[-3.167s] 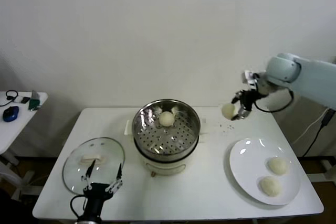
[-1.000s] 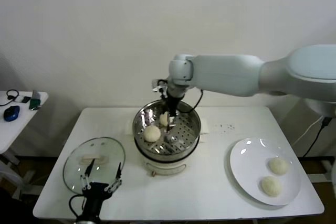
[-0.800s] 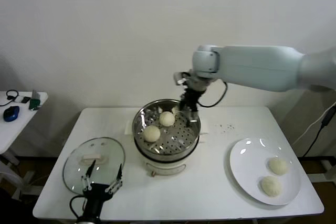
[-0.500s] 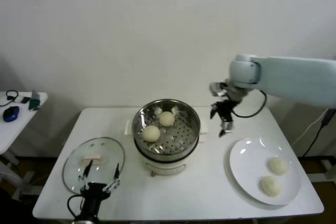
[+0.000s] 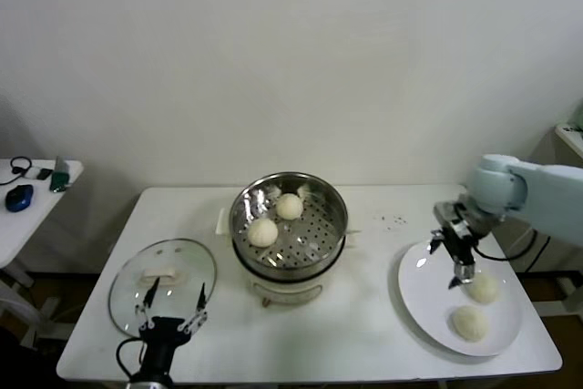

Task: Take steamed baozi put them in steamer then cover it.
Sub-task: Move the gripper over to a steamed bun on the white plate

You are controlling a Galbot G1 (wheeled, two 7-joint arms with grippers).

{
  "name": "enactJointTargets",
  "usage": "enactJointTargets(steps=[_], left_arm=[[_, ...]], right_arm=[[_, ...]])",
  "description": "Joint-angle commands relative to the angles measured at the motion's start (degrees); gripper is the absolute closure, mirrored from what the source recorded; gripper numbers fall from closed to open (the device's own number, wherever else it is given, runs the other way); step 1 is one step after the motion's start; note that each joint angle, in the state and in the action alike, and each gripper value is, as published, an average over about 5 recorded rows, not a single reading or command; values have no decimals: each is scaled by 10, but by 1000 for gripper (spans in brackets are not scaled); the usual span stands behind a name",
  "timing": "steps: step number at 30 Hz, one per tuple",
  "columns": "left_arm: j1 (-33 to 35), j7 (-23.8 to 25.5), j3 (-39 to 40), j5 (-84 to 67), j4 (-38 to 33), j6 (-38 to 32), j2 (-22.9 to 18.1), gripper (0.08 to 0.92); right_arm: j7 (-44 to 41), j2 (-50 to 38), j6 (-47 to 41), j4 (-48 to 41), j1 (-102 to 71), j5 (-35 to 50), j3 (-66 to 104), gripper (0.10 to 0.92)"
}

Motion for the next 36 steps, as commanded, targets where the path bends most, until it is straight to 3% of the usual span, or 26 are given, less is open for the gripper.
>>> enactJointTargets(steps=[1,29,36], left_arm=[[0,0,-1,3,2,1,-1,177],[0,-1,3,16,11,3,-6,177],[-1,0,6,20,12,3,-8,177]], right_arm=[[-3,-75,6,12,-122,-85,70,203],[-1,-50,20,-56,-263,-144,174,203],[2,-33,20,-67,-269,-142,184,239]])
